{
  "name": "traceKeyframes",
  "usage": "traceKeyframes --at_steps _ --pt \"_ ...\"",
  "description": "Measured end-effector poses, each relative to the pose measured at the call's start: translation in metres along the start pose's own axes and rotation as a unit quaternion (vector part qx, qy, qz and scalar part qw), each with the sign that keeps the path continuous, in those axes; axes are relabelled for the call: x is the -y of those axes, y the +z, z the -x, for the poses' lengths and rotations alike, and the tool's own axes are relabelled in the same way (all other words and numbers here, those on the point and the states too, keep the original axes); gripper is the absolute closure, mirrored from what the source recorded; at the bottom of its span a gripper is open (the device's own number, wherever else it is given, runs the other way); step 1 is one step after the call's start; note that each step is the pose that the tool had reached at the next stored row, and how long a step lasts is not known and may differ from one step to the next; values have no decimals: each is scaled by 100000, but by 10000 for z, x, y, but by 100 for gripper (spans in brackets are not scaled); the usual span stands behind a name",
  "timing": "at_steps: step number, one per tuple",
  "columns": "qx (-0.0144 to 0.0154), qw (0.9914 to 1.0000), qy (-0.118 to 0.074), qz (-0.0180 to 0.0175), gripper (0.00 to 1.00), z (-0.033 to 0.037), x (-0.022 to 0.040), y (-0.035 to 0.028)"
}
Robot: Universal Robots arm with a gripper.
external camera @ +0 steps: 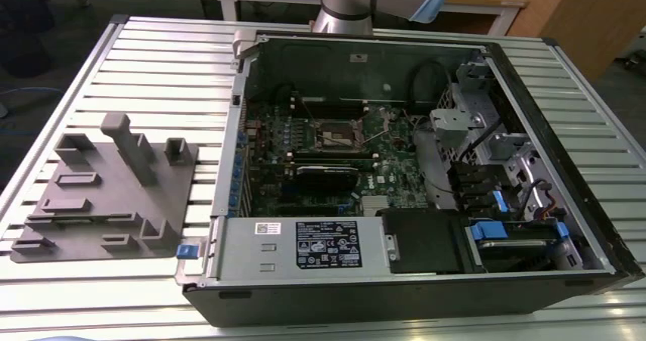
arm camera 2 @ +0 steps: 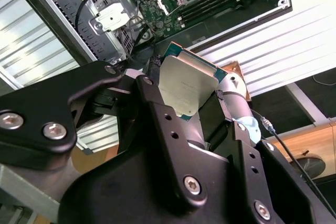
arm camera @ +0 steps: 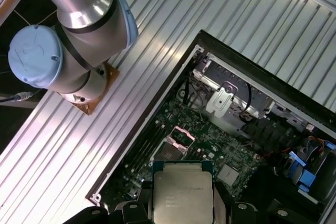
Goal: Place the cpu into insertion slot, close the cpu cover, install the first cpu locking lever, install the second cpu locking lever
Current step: 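Place the cpu into insertion slot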
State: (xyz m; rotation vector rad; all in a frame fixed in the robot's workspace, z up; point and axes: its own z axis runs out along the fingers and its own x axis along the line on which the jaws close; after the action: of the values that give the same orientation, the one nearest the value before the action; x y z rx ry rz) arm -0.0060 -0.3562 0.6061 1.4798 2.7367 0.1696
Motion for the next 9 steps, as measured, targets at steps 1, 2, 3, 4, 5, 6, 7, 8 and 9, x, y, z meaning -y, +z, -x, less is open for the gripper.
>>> traceKeyframes --at_steps 1,2,3,4,5,6,7,8,9 --pt "2 100000 -2 -3 46 1 3 18" --pt "2 100000 -1 -2 46 3 5 36" --pt "0 100000 -1 2 46 4 8 54" --pt "6 100000 0 0 46 6 10 73" --pt "25 100000 -1 -14 46 6 12 91" --pt "65 100000 -5 -41 46 7 14 106" --pt "114 100000 -16 -76 46 8 15 122" --pt "156 100000 -22 -107 46 8 17 138" --pt "181 100000 -25 -122 46 9 19 156"
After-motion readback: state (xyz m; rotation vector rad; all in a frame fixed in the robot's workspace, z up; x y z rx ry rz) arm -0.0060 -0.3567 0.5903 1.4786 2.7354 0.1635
